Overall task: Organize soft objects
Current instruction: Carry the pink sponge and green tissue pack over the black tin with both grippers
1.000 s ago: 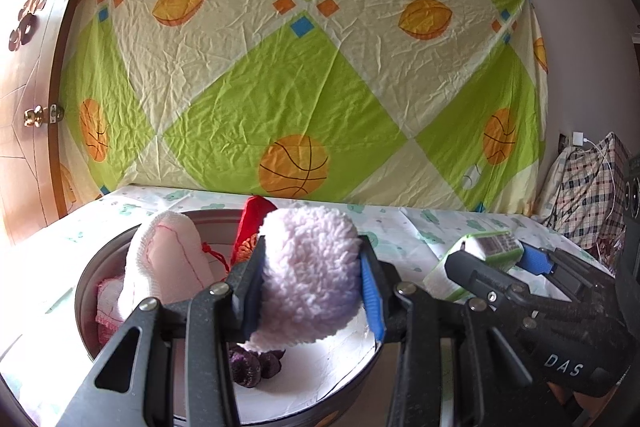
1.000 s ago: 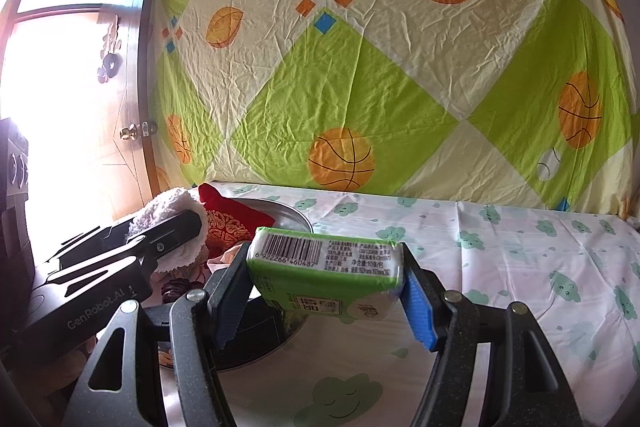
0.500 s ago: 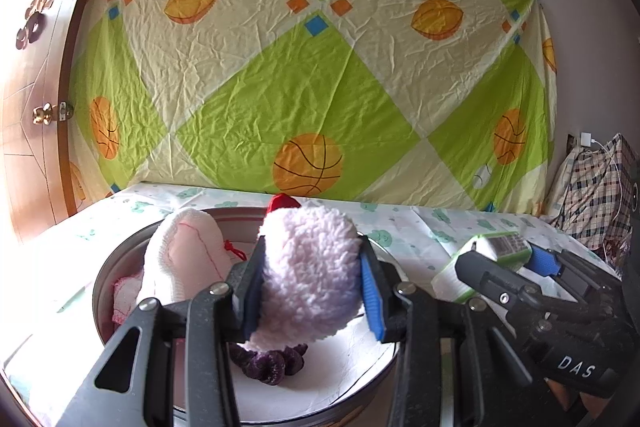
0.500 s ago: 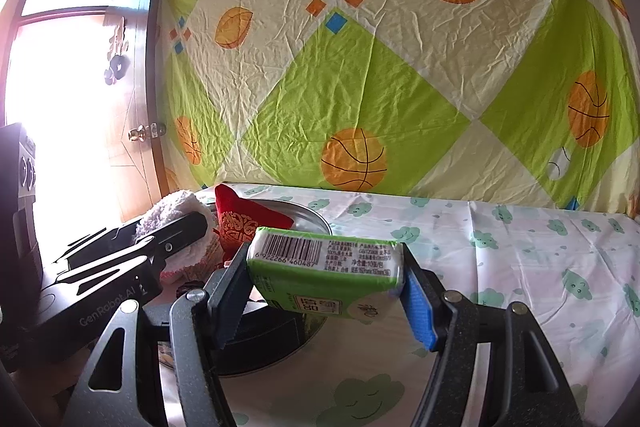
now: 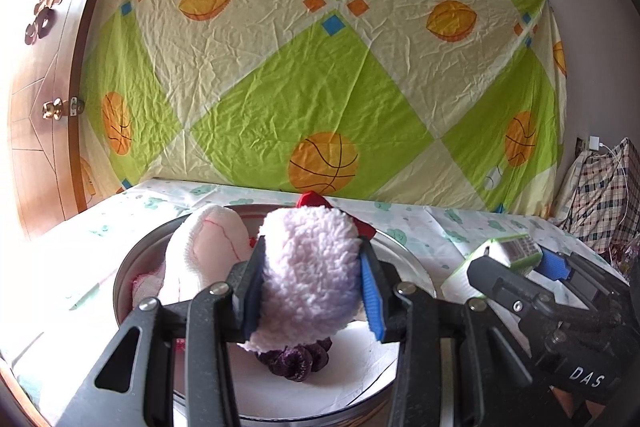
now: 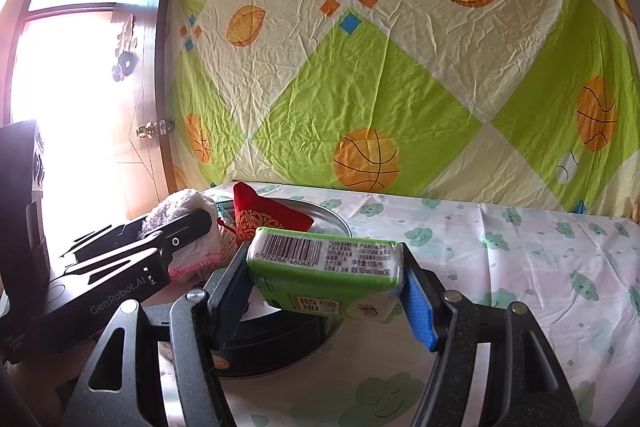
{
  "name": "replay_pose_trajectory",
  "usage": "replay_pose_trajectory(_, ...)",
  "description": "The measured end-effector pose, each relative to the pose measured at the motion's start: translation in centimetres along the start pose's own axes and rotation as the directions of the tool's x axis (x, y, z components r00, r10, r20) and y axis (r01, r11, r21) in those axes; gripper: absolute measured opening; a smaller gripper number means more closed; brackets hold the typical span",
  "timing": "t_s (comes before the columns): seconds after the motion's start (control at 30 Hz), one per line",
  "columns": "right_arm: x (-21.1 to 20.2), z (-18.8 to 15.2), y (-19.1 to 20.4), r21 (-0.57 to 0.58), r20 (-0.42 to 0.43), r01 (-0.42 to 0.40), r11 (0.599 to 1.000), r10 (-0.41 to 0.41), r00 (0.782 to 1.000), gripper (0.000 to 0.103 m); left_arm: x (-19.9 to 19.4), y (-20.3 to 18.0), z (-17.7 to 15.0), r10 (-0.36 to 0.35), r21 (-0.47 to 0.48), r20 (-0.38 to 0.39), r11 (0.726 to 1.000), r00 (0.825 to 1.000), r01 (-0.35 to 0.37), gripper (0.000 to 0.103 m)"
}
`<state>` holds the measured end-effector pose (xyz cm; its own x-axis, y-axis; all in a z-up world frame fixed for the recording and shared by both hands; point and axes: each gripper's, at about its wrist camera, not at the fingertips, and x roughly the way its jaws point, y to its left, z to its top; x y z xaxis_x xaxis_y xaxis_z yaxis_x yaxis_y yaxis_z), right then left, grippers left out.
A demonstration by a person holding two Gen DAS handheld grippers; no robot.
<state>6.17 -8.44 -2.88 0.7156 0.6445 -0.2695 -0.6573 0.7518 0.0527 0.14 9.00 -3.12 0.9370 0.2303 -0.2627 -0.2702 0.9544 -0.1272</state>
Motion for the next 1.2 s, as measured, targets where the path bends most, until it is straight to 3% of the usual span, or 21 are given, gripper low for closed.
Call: replay_pose_trajectory(1.2,1.2,0.0,3.2,-0.038,-0.007,-0.048,0.998,0.047,0.999,0.069,-0.4,3.5,0.1,0.052,-0.035,0.009,0.998,0.999,-0.051,0.040)
